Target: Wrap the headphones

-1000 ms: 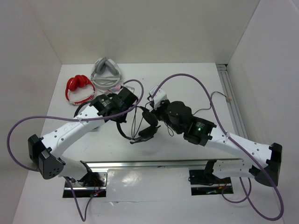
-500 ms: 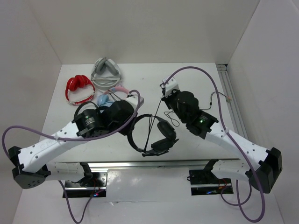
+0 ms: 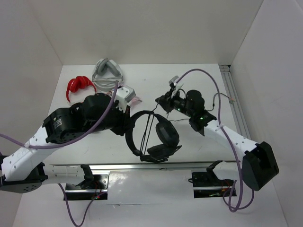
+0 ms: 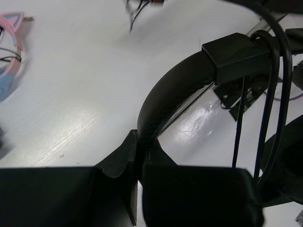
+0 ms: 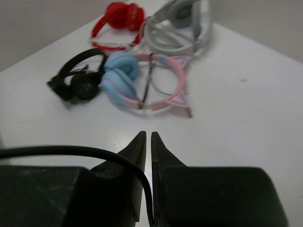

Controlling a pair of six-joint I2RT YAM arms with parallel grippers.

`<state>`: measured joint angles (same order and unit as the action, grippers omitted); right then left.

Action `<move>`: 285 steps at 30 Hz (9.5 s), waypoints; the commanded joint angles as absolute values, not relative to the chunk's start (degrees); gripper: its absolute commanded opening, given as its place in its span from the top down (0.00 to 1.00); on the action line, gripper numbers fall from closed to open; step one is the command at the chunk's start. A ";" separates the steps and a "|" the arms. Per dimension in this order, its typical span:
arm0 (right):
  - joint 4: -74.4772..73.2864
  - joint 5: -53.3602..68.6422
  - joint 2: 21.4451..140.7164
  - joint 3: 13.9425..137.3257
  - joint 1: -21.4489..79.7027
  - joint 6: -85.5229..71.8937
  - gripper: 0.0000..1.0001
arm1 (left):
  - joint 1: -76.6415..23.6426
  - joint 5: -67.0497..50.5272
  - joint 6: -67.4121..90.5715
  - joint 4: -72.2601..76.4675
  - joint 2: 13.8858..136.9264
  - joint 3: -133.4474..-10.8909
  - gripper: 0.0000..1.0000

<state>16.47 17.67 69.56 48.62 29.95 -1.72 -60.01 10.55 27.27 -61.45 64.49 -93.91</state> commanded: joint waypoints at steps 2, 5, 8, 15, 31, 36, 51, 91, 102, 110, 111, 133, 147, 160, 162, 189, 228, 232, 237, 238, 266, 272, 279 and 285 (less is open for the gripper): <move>37.04 26.72 72.59 40.10 33.40 -12.73 0.84 | -60.38 8.87 32.68 -53.27 65.57 -97.56 1.00; 48.46 30.31 77.84 35.53 33.40 -18.97 0.84 | -60.38 15.71 36.90 -51.86 66.09 -100.36 1.00; 57.96 31.82 83.91 32.97 35.06 -23.46 0.84 | -60.38 25.55 42.16 -51.86 67.32 -103.78 1.00; 69.77 30.94 89.82 25.68 40.34 -26.63 0.81 | -57.58 42.19 48.26 -53.96 69.16 -108.27 1.00; 66.64 22.42 79.02 13.71 48.87 -22.51 0.94 | -26.64 21.63 38.77 -54.32 83.22 -115.75 1.00; 58.01 17.24 72.61 13.01 51.67 -18.82 1.00 | -19.00 14.86 37.44 -53.44 84.90 -113.65 1.00; 28.85 13.79 55.36 25.20 65.48 -13.45 1.00 | -18.28 31.19 41.39 -51.68 87.71 -103.80 1.00; 7.65 -50.67 59.34 56.78 63.21 21.19 1.00 | -55.70 14.17 24.52 -59.33 71.63 -77.96 1.00; -3.42 -13.05 64.51 60.55 45.36 12.93 0.87 | -60.47 9.66 22.59 -62.04 60.83 -81.82 1.00; 13.33 26.41 67.40 53.27 37.62 0.64 0.75 | -60.47 11.07 24.26 -62.06 59.16 -86.30 1.00; 16.67 28.19 68.63 52.04 37.62 -2.95 0.75 | -60.47 11.07 24.78 -61.53 59.15 -88.40 1.00; 62.66 35.51 94.48 30.51 38.50 -23.81 0.72 | -51.44 34.72 35.07 -69.97 75.23 -122.09 1.00; 70.68 31.47 95.38 19.78 41.39 -24.53 1.00 | -25.76 20.74 31.55 -60.83 82.88 -122.53 1.00; 35.90 10.21 74.45 24.24 63.53 -14.86 1.00 | -12.57 18.19 39.63 -52.38 87.89 -111.19 1.00; 30.18 10.20 73.22 27.31 66.51 -13.54 1.00 | -11.87 19.24 40.78 -50.45 87.89 -109.00 1.00; -9.15 -44.28 58.18 61.44 74.80 17.13 1.00 | -30.31 24.96 26.27 -54.92 80.78 -89.82 1.00; 3.06 18.25 67.50 62.32 35.08 6.43 0.91 | -59.59 15.38 26.19 -65.74 64.51 -87.35 1.00; 14.01 32.13 69.69 56.36 28.14 -2.00 0.91 | -59.59 16.61 27.59 -66.45 63.90 -94.73 1.00; 34.34 47.71 71.71 48.96 23.03 -17.21 0.77 | -59.59 18.54 28.21 -66.45 65.21 -101.42 1.00; 35.84 47.72 72.33 48.96 24.07 -18.97 0.77 | -59.59 18.54 28.82 -66.45 66.17 -103.25 1.00; 64.95 39.29 88.77 36.38 34.89 -28.65 0.73 | -54.84 30.32 36.65 -64.69 76.38 -118.40 1.00; 64.96 37.45 90.35 37.62 35.42 -28.65 0.86 | -54.84 30.84 37.18 -63.28 74.36 -115.22 1.00; 67.05 36.91 91.58 32.71 35.42 -27.51 0.70 | -50.19 32.97 37.97 -62.67 73.21 -116.89 1.00; 71.28 37.44 94.83 31.29 35.95 -29.27 0.70 | -47.46 30.94 37.97 -61.44 73.21 -117.42 1.00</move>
<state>64.64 37.87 93.25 31.68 35.11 -28.97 -48.27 31.42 35.92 -67.85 74.85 -114.87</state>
